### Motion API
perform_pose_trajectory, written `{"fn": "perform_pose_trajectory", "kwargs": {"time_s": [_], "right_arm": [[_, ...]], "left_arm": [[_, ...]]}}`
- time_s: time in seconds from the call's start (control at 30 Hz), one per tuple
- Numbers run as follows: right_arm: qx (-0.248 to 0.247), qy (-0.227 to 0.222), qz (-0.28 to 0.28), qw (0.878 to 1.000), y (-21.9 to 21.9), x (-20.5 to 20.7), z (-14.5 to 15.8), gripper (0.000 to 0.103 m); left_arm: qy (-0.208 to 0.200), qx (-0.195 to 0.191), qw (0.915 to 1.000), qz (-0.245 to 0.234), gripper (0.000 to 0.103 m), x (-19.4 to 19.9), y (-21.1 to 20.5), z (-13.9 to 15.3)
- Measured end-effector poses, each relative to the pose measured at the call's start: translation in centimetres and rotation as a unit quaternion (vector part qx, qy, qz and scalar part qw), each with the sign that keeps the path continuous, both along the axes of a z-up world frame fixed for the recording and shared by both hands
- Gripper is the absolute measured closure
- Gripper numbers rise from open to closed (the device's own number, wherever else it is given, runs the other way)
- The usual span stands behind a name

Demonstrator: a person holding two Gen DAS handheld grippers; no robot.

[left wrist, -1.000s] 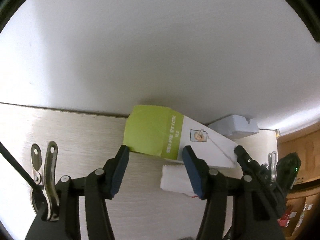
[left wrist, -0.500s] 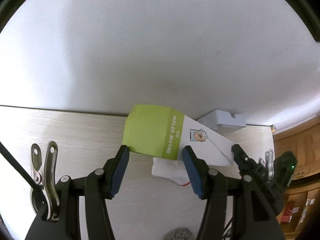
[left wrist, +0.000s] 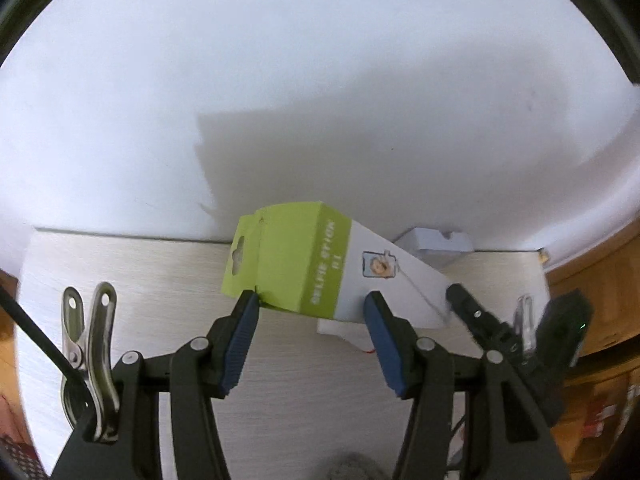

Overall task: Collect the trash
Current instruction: 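Close the right gripper on the selfie stick box while the left gripper closes on it too, then carry the selfie stick box in both grippers over the red bucket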

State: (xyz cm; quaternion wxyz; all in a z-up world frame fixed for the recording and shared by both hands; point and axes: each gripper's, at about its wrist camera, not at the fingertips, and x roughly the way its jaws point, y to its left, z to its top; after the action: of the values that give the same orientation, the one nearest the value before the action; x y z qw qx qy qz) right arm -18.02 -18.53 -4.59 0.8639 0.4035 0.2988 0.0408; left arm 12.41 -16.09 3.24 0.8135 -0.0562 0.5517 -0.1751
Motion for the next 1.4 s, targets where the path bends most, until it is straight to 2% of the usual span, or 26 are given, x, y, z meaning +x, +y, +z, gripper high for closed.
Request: {"fn": "perform_pose_trajectory", "kwargs": {"time_s": [0.1,0.17,0.43,0.63,0.9,1.03,1.1,1.23,1.4], "right_arm": [[-0.012,-0.005,0.004,1.0,1.1,0.1,0.2,0.082],[-0.003,-0.008,0.004,1.0,1.2,-0.2,0.1,0.082],[-0.009,-0.027,0.014,0.999,1.3,-1.2,0.7,0.082],[-0.016,-0.039,0.037,0.998,2.1,-0.5,0.6,0.082],[-0.021,-0.054,0.067,0.996,4.8,1.8,-0.2,0.082],[-0.029,-0.055,0.081,0.995,5.7,2.8,-0.4,0.082],[-0.038,-0.054,0.09,0.994,5.0,2.6,0.8,0.082],[-0.067,-0.05,0.112,0.99,5.4,3.5,1.2,0.082],[-0.078,-0.036,0.13,0.988,6.9,4.7,1.2,0.082]], "left_arm": [[0.013,0.003,0.9999,0.008,0.045,-0.4,0.5,-0.8],[0.019,0.001,0.9997,0.011,0.045,-0.8,1.2,-1.1],[0.007,-0.007,0.9999,0.012,0.045,-1.9,2.4,-0.5],[-0.021,0.005,0.9996,0.017,0.045,-2.8,5.1,1.1],[-0.02,0.009,0.9989,0.042,0.042,-3.4,8.8,0.6],[-0.018,-0.003,0.9981,0.059,0.042,-3.8,11.0,0.1],[-0.021,-0.009,0.9975,0.068,0.042,-4.3,11.4,0.0],[-0.016,-0.024,0.9959,0.086,0.042,-4.8,12.7,-1.2],[-0.005,-0.039,0.9936,0.106,0.042,-5.6,14.9,-2.5]]}}
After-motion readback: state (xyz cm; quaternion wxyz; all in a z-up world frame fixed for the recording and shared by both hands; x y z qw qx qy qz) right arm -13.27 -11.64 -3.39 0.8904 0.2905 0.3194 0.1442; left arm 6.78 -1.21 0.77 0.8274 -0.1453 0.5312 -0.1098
